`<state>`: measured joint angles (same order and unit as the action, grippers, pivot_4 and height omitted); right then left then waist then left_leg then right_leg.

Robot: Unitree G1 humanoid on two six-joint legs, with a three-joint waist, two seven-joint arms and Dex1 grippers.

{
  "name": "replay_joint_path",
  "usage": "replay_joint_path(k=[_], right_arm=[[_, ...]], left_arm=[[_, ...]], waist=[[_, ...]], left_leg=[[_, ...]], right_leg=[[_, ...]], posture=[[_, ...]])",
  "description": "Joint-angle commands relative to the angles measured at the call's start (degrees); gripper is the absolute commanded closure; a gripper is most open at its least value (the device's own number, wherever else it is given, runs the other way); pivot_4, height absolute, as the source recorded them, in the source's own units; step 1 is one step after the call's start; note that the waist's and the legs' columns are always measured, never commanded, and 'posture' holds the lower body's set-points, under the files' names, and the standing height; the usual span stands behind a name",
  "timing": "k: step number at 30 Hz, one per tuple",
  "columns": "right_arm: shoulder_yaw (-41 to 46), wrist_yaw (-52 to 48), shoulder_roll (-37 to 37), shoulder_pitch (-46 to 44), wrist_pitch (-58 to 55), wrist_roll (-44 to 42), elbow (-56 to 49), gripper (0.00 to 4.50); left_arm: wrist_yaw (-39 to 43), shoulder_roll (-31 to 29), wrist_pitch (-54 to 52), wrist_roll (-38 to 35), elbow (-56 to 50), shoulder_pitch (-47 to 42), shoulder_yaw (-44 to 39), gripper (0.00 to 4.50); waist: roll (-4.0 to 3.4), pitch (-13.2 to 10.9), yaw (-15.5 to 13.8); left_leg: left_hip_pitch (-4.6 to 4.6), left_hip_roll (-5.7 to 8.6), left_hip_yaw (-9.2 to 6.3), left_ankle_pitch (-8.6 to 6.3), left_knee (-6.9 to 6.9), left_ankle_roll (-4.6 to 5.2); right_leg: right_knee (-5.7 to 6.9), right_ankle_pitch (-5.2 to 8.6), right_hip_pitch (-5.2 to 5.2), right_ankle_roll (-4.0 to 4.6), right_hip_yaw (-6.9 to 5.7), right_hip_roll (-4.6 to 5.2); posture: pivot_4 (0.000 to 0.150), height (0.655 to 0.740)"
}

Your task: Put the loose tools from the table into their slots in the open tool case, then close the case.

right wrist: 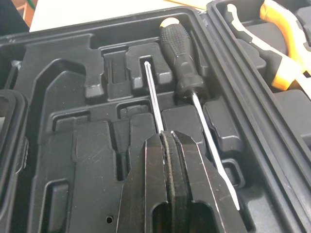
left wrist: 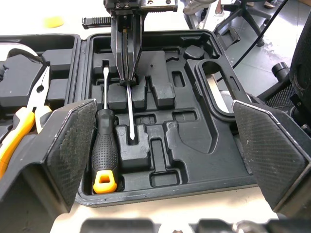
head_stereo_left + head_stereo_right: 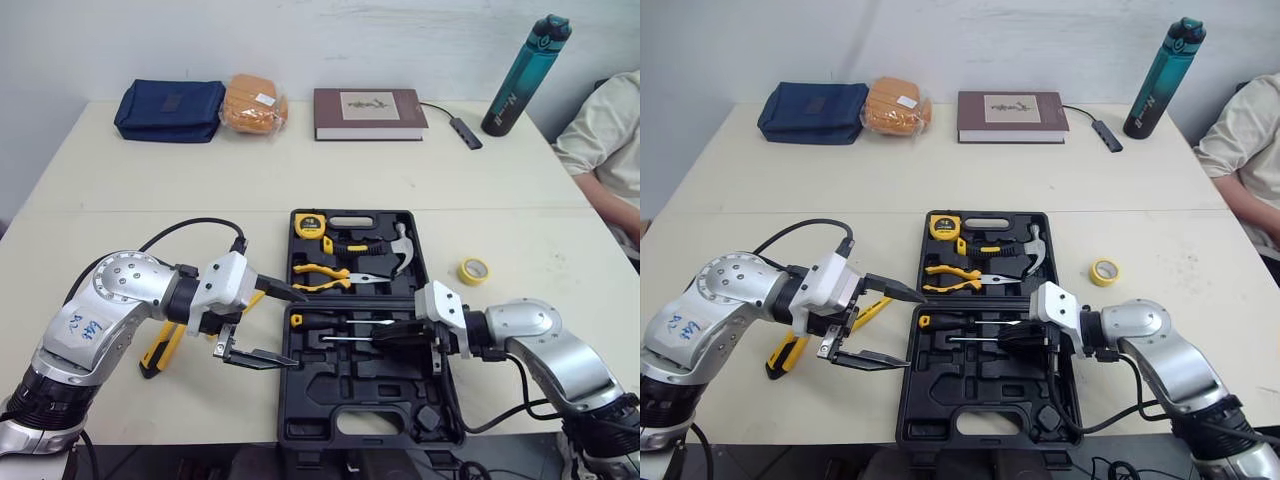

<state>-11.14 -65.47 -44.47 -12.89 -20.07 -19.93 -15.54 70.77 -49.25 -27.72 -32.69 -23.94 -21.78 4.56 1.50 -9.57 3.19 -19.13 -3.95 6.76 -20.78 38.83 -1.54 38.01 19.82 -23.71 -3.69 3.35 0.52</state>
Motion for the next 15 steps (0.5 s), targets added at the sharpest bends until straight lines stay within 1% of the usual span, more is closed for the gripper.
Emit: replay_joint_path(k=[1, 8, 15], right_arm=[[-2.96, 1.02, -2.01, 0.91, -1.75, 5.23, 1.80, 4.41], [-5.42, 3.48, -2.92, 1.30, -5.44, 7.85, 1.39, 4.41], [-3.04, 5.16, -1.92, 3.20, -6.57, 4.84, -1.46, 4.41]], left_arm=[[0.19, -0.03, 0.23, -0.21, -0.92, -0.65, -0.47, 0.00], [-0.10, 0.34, 0.17, 0.00, -0.34, -1.13, -0.25, 0.00], [-0.52, 0.86, 0.21, 0.20, -0.39, -0.47, -0.20, 0.00]], waist=[[0.06, 0.04, -0.02], [0.41, 0.29, -0.07], [0.60, 0.45, -0.19]], left_leg=[[0.01, 0.00, -0.01, -0.01, 0.02, 0.01], [0.10, -0.02, -0.07, -0.03, 0.10, 0.04], [0.13, -0.02, -0.09, -0.06, 0.11, 0.06]], right_leg=[[0.00, 0.00, 0.02, 0.00, -0.01, 0.00], [-0.01, 0.00, 0.17, 0.00, -0.06, 0.01], [-0.02, 0.00, 0.24, 0.00, -0.08, 0.03]], posture=[[0.150, 0.7400], [0.150, 0.7400], [0.150, 0.7400]])
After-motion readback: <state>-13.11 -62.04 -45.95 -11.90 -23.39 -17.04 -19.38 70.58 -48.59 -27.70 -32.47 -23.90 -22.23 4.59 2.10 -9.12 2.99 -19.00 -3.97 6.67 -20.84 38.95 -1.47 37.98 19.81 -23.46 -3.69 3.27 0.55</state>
